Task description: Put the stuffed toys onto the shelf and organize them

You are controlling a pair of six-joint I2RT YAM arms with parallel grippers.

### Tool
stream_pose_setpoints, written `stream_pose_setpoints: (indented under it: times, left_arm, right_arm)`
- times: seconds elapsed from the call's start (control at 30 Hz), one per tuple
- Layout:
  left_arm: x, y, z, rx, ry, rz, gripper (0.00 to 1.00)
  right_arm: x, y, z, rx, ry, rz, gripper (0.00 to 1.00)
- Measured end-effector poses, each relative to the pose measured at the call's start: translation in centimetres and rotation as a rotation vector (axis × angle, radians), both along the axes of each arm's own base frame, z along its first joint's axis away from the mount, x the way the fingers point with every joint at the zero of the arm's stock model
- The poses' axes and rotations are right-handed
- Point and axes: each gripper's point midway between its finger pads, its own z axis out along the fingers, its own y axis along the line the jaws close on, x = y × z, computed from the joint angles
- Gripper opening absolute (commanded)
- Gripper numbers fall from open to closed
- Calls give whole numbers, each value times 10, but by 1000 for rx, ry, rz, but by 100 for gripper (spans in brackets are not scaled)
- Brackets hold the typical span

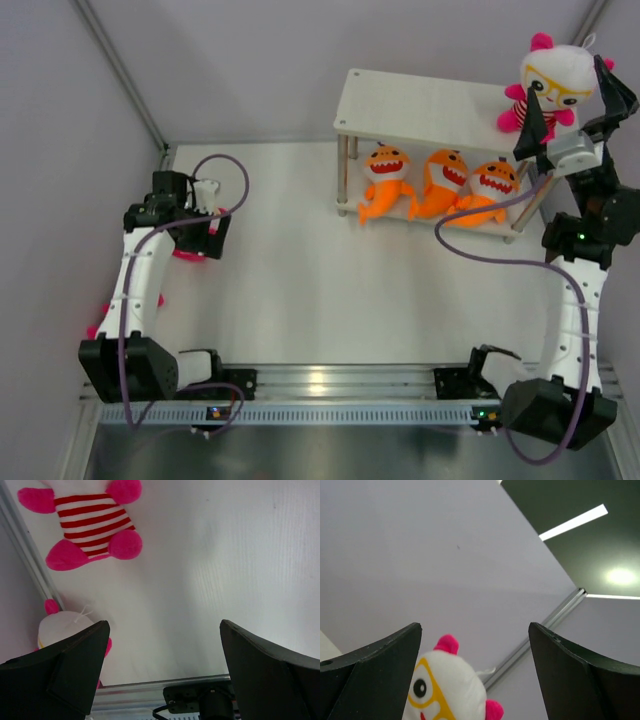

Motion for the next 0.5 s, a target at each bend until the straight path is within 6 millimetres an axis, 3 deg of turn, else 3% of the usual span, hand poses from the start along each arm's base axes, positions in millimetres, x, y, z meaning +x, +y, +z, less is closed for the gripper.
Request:
stream_pose_setpoints:
  times: [0.1,0.17,0.3,0.4,0.5]
  left_arm:
    - [16,16,-3,58,28,68,97]
    - [30,29,-4,72,38,113,85]
    - [69,65,-8,116,36,178,84]
    - [93,75,-19,166,48,162,88]
    - [116,77,-41,232,95,137,91]
  right_arm:
    - [-38,25,37,20,-54,98,89]
    - [-67,44,57,21,-80,176,89]
    - [-111,80,74,22,-76,336,89]
    - [-126,96,81,46,-44,424,90]
    - [-120,99,74,75,12,452,91]
